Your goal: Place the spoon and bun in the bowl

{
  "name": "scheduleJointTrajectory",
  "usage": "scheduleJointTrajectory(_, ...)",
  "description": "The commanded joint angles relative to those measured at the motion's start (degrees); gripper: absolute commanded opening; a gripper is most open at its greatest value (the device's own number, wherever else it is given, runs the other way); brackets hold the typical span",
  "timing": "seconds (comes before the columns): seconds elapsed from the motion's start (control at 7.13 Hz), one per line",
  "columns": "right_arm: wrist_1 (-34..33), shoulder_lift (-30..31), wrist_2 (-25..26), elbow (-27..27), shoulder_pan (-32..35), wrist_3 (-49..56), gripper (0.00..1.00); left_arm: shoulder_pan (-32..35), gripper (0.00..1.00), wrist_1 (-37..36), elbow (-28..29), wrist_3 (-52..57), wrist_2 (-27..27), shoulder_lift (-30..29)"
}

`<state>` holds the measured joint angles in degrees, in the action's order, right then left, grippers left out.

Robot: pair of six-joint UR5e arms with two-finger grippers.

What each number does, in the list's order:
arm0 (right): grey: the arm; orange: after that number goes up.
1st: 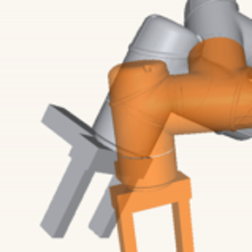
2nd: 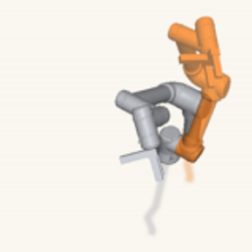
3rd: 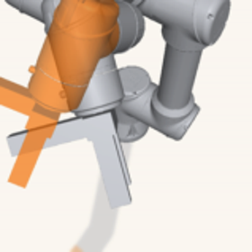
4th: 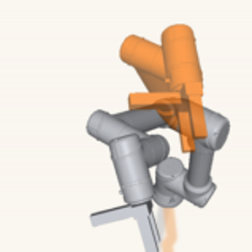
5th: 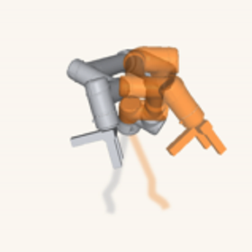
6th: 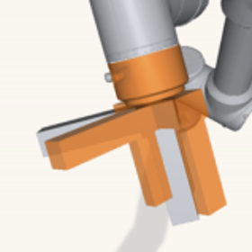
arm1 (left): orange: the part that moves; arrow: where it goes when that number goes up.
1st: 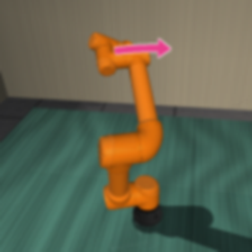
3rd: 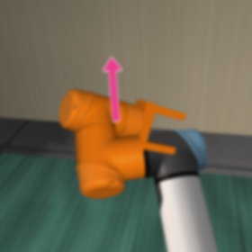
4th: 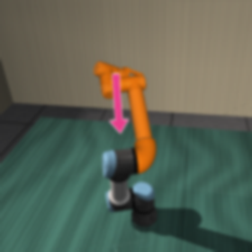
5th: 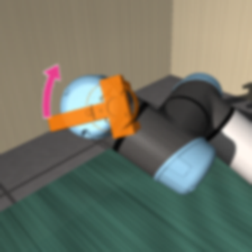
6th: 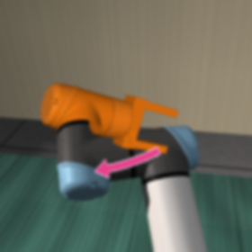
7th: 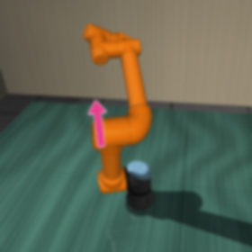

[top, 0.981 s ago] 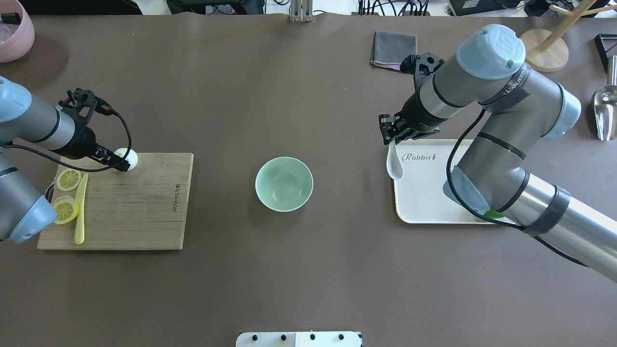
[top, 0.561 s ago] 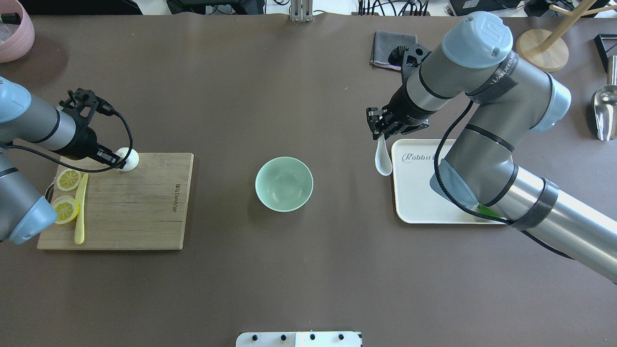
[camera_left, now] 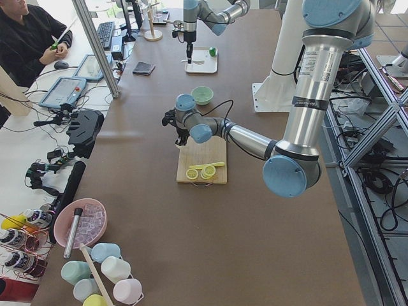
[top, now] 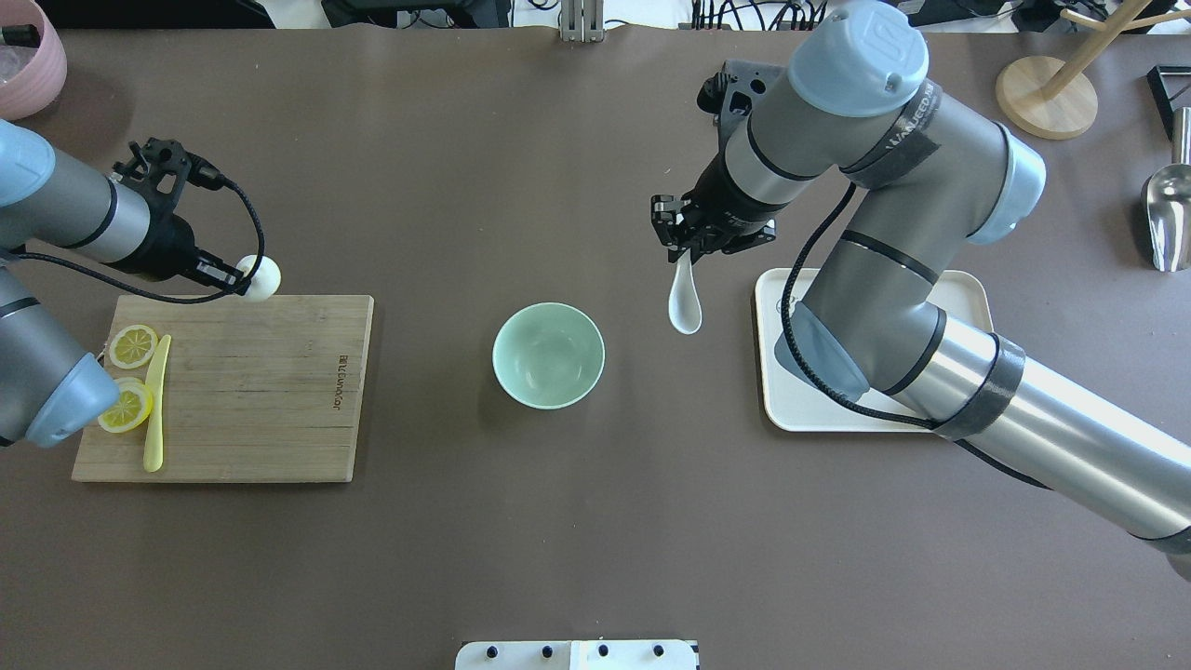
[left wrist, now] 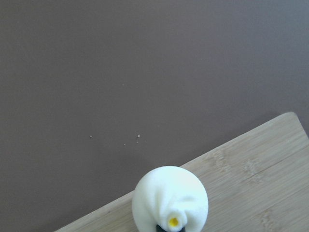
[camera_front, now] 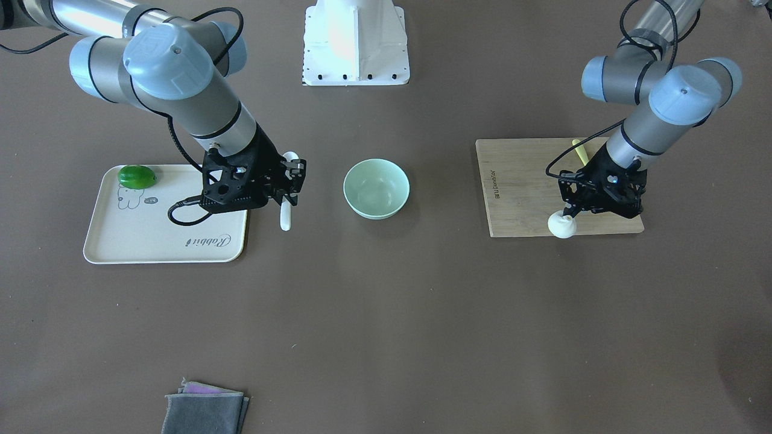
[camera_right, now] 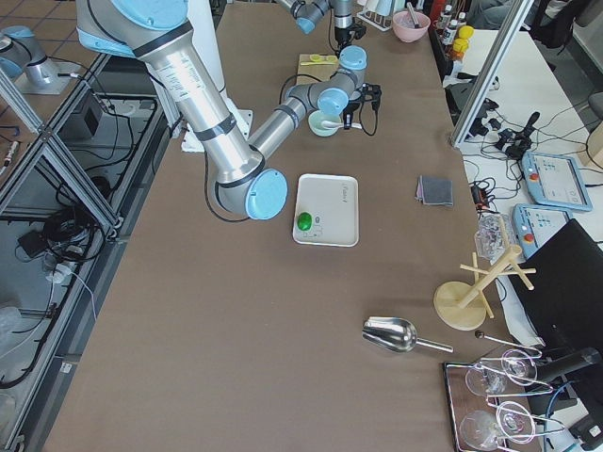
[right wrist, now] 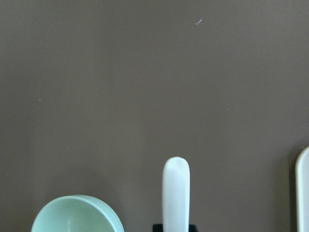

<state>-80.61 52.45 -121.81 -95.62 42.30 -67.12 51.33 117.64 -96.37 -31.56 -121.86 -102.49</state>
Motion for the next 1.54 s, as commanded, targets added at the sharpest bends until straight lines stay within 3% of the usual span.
scheduleJointTrajectory(0.0,0.1,-4.4,5.5,2.8,-4.7,-4.7,0.0,0.8,0.0,-0.4,-0.4,-5.8,-1.3,-4.8)
scheduleJointTrajectory(0.28,0.9,-8.1,11.4,7.1,-8.6,-8.0,0.0,0.6,0.0,-0.4,-0.3,-7.9,-2.8,-6.8)
scheduleJointTrajectory(0.84,3.4,-9.3,21.4,8.5,-13.9,-11.4,0.0,-0.2,0.0,-0.5,0.4,-12.0,-2.9,-8.7)
scheduleJointTrajectory(0.98,3.4,-9.6,21.5,8.9,-13.9,-11.5,0.0,-0.5,0.0,-0.5,0.5,-12.1,-2.9,-8.8)
scheduleJointTrajectory(1.26,3.6,-9.5,21.6,8.9,-13.8,-11.7,0.99,-1.3,0.0,-0.5,0.6,-12.7,-2.8,-9.5)
scheduleJointTrajectory(1.4,3.6,-9.5,21.5,8.9,-13.6,-11.7,1.0,-2.3,0.0,-0.3,0.8,-15.2,-2.5,-10.4)
